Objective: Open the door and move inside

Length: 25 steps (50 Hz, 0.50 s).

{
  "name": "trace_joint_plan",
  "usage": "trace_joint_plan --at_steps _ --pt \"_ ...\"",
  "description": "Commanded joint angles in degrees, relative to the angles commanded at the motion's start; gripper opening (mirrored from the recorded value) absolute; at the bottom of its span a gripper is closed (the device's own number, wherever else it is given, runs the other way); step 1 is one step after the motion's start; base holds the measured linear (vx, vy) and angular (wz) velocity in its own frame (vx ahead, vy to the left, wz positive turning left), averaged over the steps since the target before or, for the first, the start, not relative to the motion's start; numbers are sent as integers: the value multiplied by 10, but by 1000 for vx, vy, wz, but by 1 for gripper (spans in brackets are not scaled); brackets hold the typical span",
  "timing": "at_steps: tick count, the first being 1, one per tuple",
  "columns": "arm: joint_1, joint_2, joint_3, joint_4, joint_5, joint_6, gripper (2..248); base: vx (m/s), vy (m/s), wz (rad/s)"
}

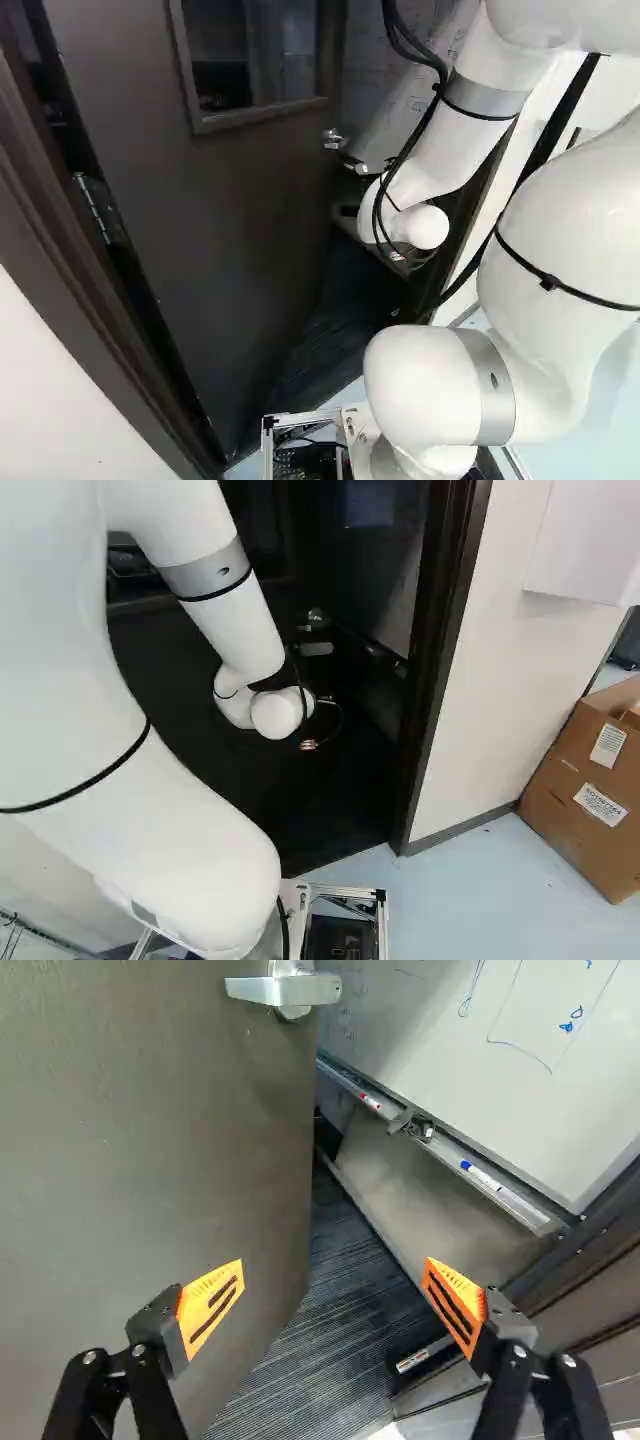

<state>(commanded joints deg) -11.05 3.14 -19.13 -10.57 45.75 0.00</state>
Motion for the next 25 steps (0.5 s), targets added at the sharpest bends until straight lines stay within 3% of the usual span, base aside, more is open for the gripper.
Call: trace_joint_plan --at_steps 25 --pt "0 0 0 0 0 0 247 57 89 113"
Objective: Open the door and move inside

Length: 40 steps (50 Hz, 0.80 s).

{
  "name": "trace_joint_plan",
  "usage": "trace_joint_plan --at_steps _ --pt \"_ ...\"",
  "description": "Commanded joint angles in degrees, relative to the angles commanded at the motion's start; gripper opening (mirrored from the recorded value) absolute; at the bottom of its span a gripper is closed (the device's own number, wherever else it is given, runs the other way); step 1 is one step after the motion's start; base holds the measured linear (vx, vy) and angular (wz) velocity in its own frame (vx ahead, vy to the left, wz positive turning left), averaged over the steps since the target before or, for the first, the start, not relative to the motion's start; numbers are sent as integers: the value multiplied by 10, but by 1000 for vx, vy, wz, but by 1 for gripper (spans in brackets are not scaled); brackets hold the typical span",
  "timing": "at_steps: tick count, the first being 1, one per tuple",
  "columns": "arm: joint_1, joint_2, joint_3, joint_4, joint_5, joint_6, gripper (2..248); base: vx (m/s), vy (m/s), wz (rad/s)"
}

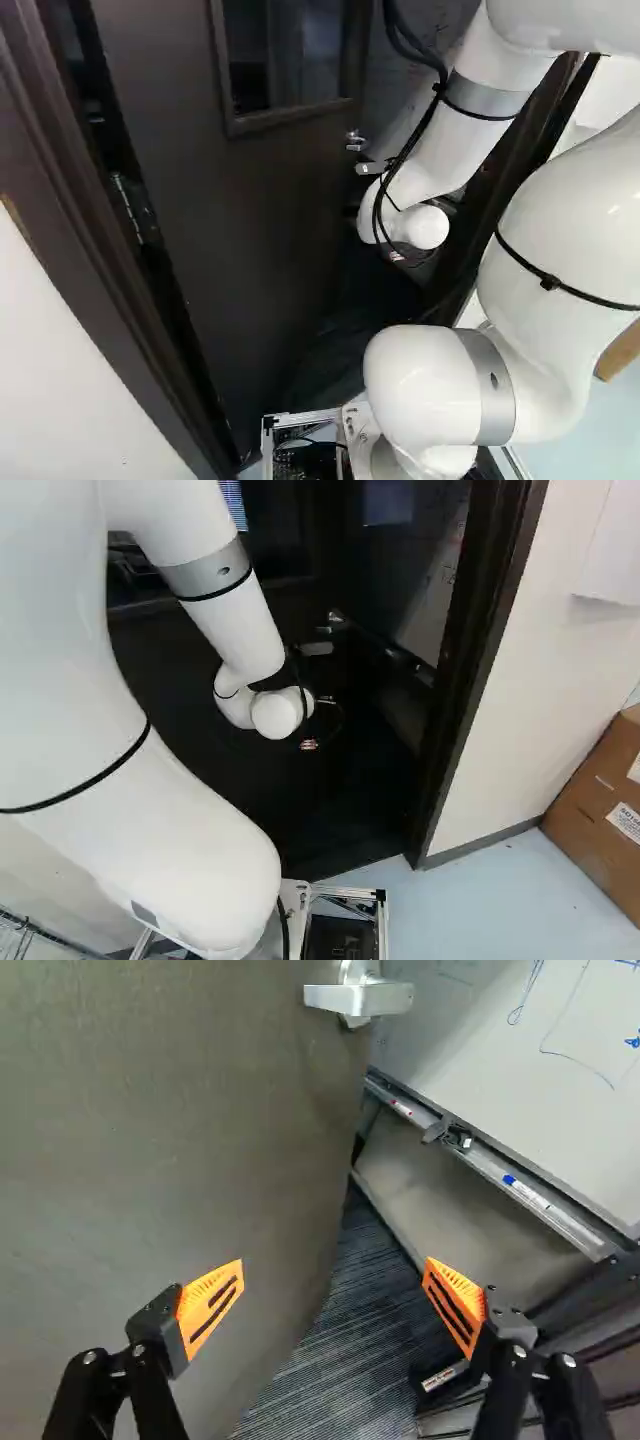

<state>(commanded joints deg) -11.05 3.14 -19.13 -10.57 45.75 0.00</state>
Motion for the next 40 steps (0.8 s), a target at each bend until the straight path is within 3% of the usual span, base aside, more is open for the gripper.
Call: trace_joint_plan --at_steps 10,40 --pt "0 0 0 0 0 0 247 39 67 107" --pt "4 -1 -1 0 0 0 247 0 0 2"
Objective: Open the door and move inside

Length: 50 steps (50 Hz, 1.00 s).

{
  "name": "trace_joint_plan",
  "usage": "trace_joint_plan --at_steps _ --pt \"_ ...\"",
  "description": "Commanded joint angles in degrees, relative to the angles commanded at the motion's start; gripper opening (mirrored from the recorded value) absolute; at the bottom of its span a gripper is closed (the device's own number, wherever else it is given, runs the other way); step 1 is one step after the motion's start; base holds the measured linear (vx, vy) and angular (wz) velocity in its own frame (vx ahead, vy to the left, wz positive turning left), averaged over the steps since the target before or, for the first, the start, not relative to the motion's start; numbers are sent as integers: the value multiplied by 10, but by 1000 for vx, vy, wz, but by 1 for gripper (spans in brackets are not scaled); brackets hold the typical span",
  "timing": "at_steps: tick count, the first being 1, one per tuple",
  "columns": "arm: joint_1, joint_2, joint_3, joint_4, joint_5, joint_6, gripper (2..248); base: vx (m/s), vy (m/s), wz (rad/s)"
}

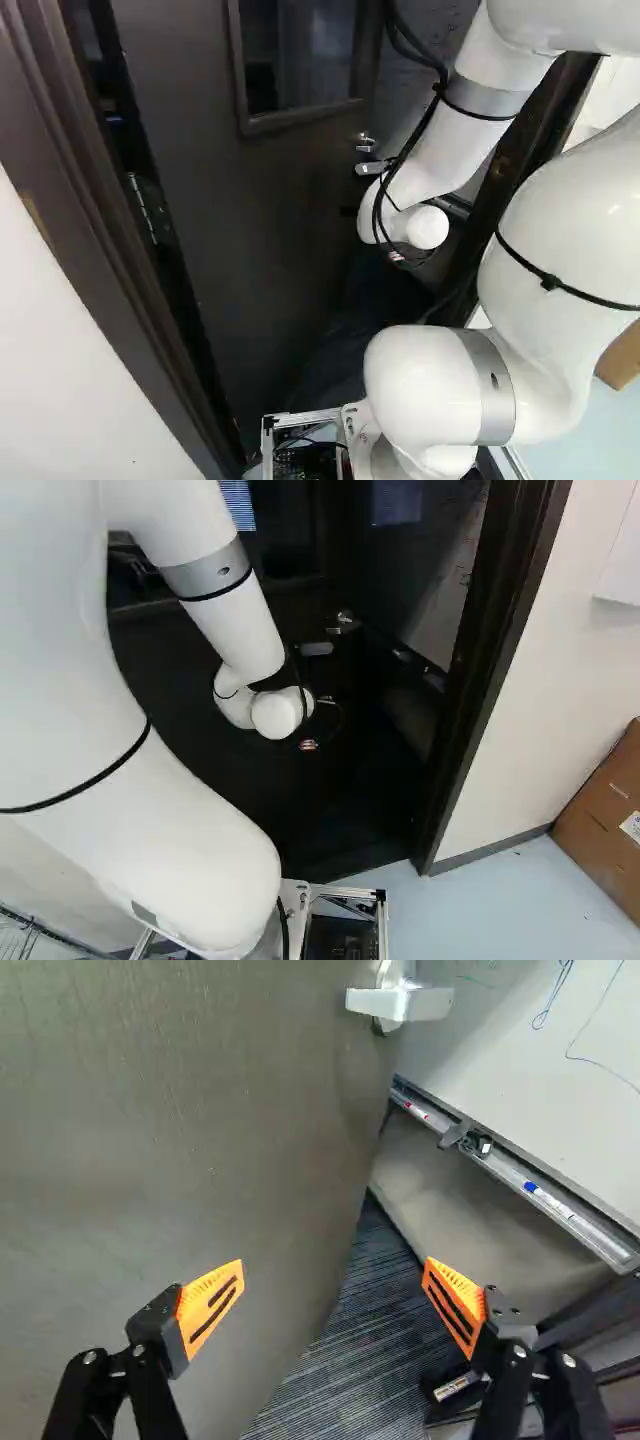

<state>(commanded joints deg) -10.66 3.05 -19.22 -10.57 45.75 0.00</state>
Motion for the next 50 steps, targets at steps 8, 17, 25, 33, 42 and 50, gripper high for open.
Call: trace_joint_plan --at_steps 8,17,25,33,42,50 --pt "7 -3 -3 0 0 0 247 0 0 0" --pt "15 -6 -6 0 0 0 247 0 0 0" --pt "23 -7 -7 0 0 0 247 0 0 0" --pt "32 -8 -8 0 0 0 247 0 0 0" --pt "42 -10 -10 0 0 0 247 0 0 0" --pt "51 -12 -12 0 0 0 247 0 0 0"
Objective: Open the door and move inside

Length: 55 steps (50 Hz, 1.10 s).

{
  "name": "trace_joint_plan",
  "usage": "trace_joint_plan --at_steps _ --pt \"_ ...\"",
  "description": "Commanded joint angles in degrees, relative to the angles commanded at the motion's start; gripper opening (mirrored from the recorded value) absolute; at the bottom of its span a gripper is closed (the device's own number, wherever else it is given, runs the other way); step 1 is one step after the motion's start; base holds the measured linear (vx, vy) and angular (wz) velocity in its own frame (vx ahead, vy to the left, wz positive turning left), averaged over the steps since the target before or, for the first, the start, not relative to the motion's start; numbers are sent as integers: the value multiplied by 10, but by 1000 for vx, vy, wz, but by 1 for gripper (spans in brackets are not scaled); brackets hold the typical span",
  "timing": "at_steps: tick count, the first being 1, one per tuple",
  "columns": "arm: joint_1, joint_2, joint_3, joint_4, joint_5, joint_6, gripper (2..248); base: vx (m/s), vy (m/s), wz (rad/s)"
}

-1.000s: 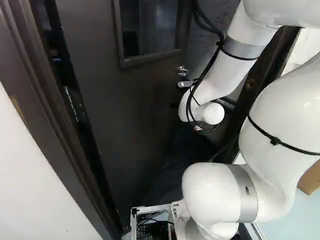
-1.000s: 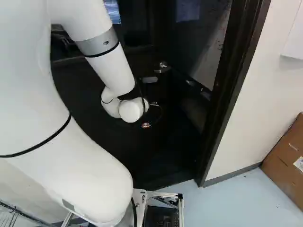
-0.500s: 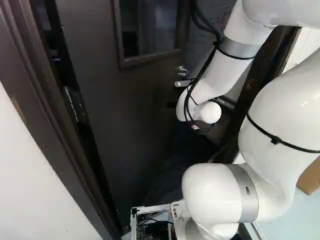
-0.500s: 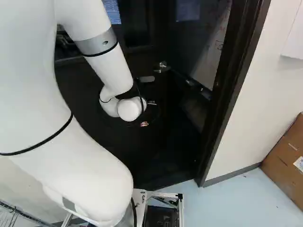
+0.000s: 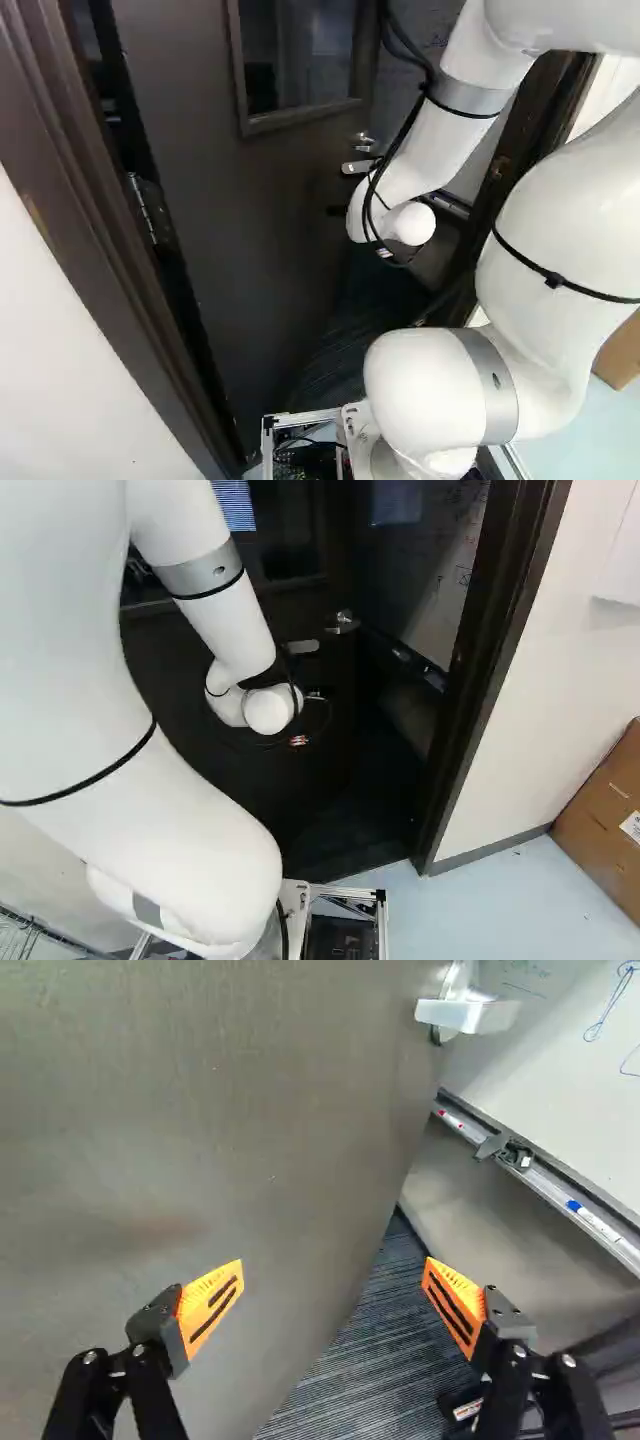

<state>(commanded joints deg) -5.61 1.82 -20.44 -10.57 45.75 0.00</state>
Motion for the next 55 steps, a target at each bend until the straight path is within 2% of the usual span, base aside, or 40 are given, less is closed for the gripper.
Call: trace_joint_plan --at_steps 26,55 --pt "29 -10 -11 6 0 0 247 0 0 0" --pt "69 -36 -37 60 0 0 247 0 0 0"
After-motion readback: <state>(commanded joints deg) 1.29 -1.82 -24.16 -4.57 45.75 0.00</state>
